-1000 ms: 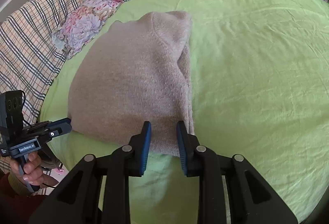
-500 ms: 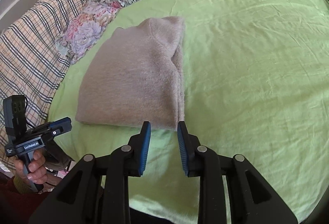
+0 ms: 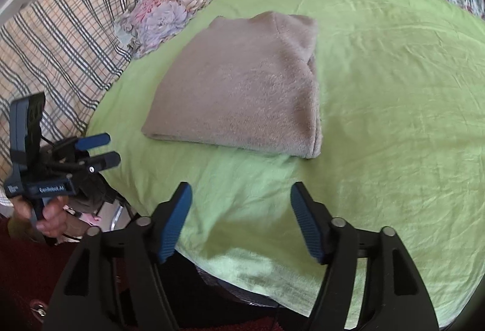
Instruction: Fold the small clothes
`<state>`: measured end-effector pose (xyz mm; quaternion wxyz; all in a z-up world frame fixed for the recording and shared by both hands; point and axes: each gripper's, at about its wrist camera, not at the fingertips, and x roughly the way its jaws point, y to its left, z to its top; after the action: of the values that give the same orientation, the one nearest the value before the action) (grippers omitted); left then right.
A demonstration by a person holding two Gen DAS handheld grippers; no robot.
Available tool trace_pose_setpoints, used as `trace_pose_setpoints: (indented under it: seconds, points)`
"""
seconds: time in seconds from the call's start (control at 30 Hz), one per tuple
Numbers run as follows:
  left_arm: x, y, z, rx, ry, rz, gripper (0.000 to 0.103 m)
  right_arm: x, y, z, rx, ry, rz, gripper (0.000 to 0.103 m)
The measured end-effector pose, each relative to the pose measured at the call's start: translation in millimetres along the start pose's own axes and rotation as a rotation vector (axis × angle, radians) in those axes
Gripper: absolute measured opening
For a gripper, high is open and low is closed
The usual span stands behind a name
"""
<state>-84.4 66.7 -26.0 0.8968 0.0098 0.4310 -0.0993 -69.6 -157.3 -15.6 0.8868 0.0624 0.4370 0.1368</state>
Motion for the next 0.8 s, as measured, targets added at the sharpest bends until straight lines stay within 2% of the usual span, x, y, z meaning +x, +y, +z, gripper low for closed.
trace_pose_setpoints:
  seconds: [0.17,0.37,0.6,0.8]
  points:
    - [1,9,14,-0.032,-0.021,0.022,0.080,-3,-3,13,0.018,-0.063,-0.015,0.078]
    - [1,13,31,-0.067,-0.036,0.058,0.082,-3,-7,33,0.016,-0.088,-0.003,0.080]
    - [11,9,43,-0.077,-0.015,0.041,0.082,2,-6,55,-0.030,-0.067,-0.016,0.085]
    - [15,4,55,-0.047,-0.016,0.069,0.083,7,-8,67,-0.034,-0.056,-0.048,0.088]
